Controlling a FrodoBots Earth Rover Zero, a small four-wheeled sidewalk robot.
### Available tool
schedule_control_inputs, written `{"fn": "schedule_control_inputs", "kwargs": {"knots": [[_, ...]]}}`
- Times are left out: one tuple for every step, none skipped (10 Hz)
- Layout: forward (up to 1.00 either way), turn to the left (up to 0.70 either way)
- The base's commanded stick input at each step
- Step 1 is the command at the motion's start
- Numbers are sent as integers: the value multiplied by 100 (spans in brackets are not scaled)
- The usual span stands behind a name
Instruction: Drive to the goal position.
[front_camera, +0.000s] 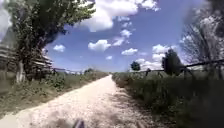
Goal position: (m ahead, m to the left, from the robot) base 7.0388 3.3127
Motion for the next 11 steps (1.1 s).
{"fn": "schedule_control_inputs", "kwargs": {"knots": [[83,0],[83,0],[83,0],[84,0],[85,0],[85,0],[85,0],[85,0],[85,0],[85,0],[85,0]]}}
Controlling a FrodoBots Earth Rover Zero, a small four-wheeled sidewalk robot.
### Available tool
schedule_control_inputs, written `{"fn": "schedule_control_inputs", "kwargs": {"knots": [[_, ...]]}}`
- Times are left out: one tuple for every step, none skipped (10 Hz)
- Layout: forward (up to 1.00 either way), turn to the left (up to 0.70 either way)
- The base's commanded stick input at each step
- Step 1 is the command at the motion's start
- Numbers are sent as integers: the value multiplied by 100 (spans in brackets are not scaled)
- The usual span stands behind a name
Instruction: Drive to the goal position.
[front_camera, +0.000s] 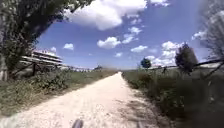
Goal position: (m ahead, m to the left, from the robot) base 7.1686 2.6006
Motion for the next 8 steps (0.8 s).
{"fn": "schedule_control_inputs", "kwargs": {"knots": [[85,0],[85,0],[85,0],[85,0],[85,0],[85,0],[85,0],[85,-8]]}}
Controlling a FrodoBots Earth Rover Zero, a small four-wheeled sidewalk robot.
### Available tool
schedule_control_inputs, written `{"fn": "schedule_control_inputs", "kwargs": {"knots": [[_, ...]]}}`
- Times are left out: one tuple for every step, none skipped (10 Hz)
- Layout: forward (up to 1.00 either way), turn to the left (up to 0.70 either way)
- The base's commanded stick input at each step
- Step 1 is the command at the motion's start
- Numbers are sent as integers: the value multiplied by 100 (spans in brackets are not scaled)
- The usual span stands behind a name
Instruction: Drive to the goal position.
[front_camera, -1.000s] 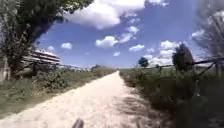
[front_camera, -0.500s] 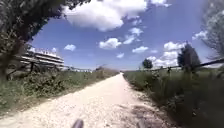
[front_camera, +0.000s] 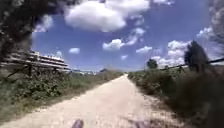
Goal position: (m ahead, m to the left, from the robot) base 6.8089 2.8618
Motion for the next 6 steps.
{"fn": "schedule_control_inputs", "kwargs": {"knots": [[85,-28],[85,-19],[85,0],[85,0],[85,0],[85,0]]}}
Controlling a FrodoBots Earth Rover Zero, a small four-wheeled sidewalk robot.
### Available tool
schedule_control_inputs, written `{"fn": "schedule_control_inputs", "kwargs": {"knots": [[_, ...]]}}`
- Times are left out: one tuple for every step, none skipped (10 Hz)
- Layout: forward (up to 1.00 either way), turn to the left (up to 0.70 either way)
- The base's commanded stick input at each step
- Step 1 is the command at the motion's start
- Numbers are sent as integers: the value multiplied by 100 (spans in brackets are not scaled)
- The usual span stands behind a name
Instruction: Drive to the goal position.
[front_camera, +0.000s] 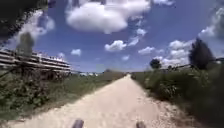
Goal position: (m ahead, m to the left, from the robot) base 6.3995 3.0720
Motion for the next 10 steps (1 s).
{"fn": "schedule_control_inputs", "kwargs": {"knots": [[85,-17],[85,-1],[85,-11],[85,-34],[85,-26],[85,0],[85,-1],[85,-5],[85,-25],[85,-9]]}}
